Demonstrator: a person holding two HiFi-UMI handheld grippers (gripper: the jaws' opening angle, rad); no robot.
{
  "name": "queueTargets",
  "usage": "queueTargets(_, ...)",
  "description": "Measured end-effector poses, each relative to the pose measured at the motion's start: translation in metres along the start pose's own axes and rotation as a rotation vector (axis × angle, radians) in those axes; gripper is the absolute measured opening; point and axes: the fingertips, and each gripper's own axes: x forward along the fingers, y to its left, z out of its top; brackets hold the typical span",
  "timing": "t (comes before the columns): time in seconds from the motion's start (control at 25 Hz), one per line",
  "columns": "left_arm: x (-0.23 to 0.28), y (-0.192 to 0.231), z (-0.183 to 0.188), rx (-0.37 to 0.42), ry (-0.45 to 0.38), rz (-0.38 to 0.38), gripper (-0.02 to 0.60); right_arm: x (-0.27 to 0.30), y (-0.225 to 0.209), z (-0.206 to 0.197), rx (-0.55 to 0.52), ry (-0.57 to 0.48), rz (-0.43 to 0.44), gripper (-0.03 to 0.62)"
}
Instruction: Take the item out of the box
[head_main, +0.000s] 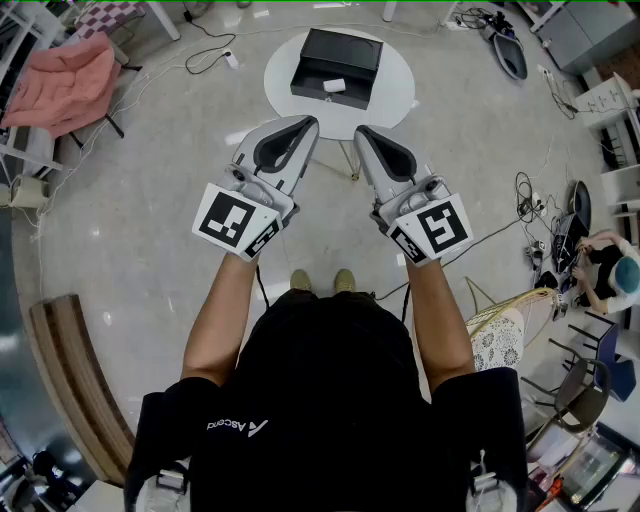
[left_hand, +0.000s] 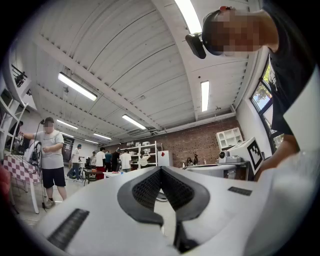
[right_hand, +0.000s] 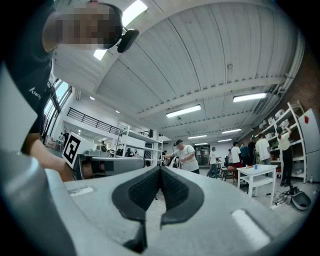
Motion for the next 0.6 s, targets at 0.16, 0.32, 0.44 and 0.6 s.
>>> queueTargets(0.16,-0.003,0.004,-0.001,-0.003,-0.002,0.0,-0.002,0.002,0.005,0.002,0.015,-0.032,0.023,-0.002)
queueTargets(0.32,-0.011,0.012,0.0,-0.009,-0.01,0.011,-0.002,0.008,0.01,0.004,-0.002,-0.037,0.017,0.0)
queueTargets(0.44,-0.017,0.024,0.002,-0.017,-0.016,0.021,-0.002,0.018,0.017,0.003,-0.005,-0.033,0.019,0.0)
queueTargets(0.6,-0.028,0.04,0.002,-0.021,-0.021,0.016,-0.002,0.034,0.028,-0.004,0.001,-0.024,0.013,0.0)
